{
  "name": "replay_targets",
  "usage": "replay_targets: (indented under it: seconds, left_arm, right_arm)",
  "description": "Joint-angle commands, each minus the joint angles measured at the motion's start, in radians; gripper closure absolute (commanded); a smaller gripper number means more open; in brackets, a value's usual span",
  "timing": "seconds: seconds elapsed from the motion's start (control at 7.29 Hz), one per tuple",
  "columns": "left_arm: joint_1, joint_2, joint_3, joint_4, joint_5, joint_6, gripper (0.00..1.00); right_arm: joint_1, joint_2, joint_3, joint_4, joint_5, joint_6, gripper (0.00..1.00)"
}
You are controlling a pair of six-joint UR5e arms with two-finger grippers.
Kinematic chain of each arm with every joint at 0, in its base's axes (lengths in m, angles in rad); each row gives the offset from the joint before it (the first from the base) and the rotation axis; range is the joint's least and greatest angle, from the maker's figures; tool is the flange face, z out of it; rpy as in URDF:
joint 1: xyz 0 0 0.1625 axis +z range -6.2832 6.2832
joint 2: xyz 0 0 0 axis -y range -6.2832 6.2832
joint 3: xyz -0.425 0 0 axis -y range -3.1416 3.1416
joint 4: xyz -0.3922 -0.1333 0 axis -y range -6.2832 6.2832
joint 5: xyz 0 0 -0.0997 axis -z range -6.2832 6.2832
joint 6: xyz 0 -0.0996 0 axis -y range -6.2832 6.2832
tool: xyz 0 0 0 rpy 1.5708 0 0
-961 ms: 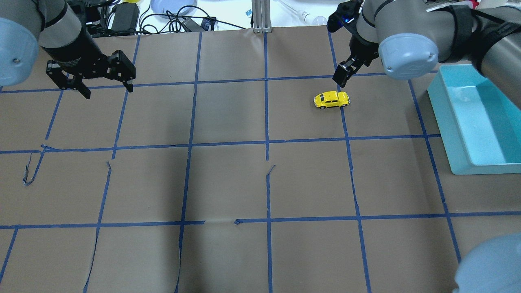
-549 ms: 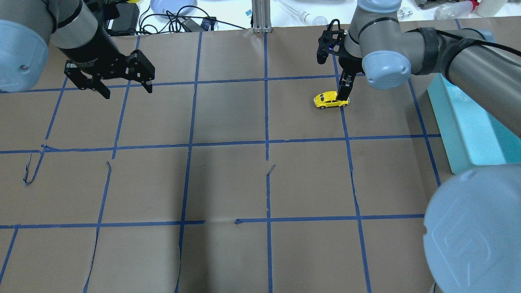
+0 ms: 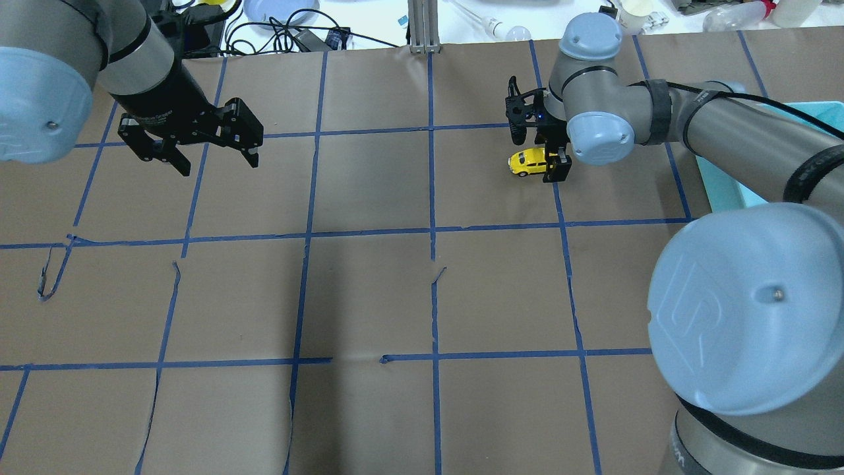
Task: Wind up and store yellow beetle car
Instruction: 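Carry the car into the light-blue bin with the right gripper and release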
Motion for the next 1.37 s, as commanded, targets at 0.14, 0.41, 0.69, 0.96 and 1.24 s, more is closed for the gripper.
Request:
replay_targets:
  seconds: [0.14, 0.41, 0.69, 0.96, 1.24]
  left_arm:
    - [0.001, 0.011, -0.010, -0.031, 0.008, -0.003, 0.00]
    - [0.006, 0.005, -0.013, -0.022, 0.003, -0.001, 0.00]
    - [0.006, 0.006, -0.016, -0.028, 0.011, 0.008, 0.00]
    - [0.011, 0.002, -0.016, -0.020, 0.008, 0.006, 0.00]
    - [0.011, 0.003, -0.016, -0.020, 0.006, 0.006, 0.00]
  right_arm:
    - [0.000, 0.003, 0.000, 0.000, -0.007, -0.002, 0.82]
    - [0.000, -0.002, -0.044, 0.013, -0.012, -0.002, 1.00]
    - [-0.026, -0.070, -0.106, 0.145, -0.010, 0.005, 1.00]
    - [-0.191, -0.198, -0.095, 0.290, -0.002, -0.026, 1.00]
    - [-0.375, -0.240, -0.092, 0.323, -0.013, -0.284, 1.00]
